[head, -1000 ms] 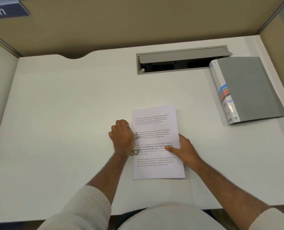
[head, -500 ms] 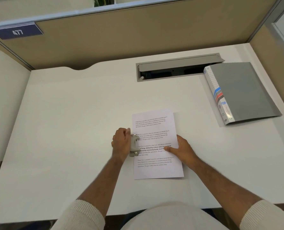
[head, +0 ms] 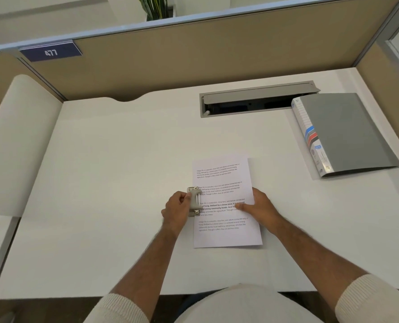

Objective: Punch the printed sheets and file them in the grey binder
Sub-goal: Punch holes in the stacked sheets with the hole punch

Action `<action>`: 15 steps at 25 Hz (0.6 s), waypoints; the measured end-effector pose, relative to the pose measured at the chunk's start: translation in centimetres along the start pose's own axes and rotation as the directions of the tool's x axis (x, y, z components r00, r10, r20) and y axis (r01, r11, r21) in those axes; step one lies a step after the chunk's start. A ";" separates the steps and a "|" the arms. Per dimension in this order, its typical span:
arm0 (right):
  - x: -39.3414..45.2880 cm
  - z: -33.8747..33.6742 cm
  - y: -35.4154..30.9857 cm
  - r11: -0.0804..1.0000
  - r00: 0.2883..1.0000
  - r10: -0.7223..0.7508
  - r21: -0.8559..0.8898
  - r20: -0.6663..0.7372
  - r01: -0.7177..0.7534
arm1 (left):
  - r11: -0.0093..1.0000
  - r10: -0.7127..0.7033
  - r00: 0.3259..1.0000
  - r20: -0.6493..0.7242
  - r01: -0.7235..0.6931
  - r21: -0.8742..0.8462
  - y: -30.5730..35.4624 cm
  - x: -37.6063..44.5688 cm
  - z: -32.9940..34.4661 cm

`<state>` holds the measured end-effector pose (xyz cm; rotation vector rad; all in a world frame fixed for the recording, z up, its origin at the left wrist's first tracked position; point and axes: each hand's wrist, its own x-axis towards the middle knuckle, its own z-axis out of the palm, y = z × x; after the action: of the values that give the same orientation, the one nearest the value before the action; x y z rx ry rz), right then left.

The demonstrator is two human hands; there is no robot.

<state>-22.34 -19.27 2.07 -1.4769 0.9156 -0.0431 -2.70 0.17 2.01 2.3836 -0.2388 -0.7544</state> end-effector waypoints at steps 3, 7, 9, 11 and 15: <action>0.1 -0.4 0.2 1.000 1.000 -0.003 -0.001 -0.001 0.003 | 0.994 -0.038 0.999 0.029 0.041 -0.105 -0.1 0.1 -0.1; -0.1 -1.3 0.5 1.000 1.000 -0.002 0.006 -0.008 0.002 | 0.994 -0.042 0.999 0.025 0.044 -0.099 0.4 -0.3 -0.4; -0.2 -1.7 0.5 1.000 1.000 -0.006 0.017 -0.016 0.006 | 0.996 -0.032 0.999 0.014 0.033 -0.085 0.7 -0.4 -0.6; -0.3 -2.2 0.2 0.999 1.000 -0.015 0.031 -0.023 0.015 | 0.998 -0.030 1.000 0.005 0.031 -0.062 1.1 -0.1 -0.9; 0.1 -3.1 -0.4 0.998 0.999 -0.016 0.053 -0.041 0.018 | 0.997 -0.034 0.999 -0.016 0.032 -0.067 2.2 0.8 -1.5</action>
<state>-23.78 -21.91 2.85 -1.4387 0.9275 -0.1094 -1.14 -1.06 3.95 2.3346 -0.1650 -0.7459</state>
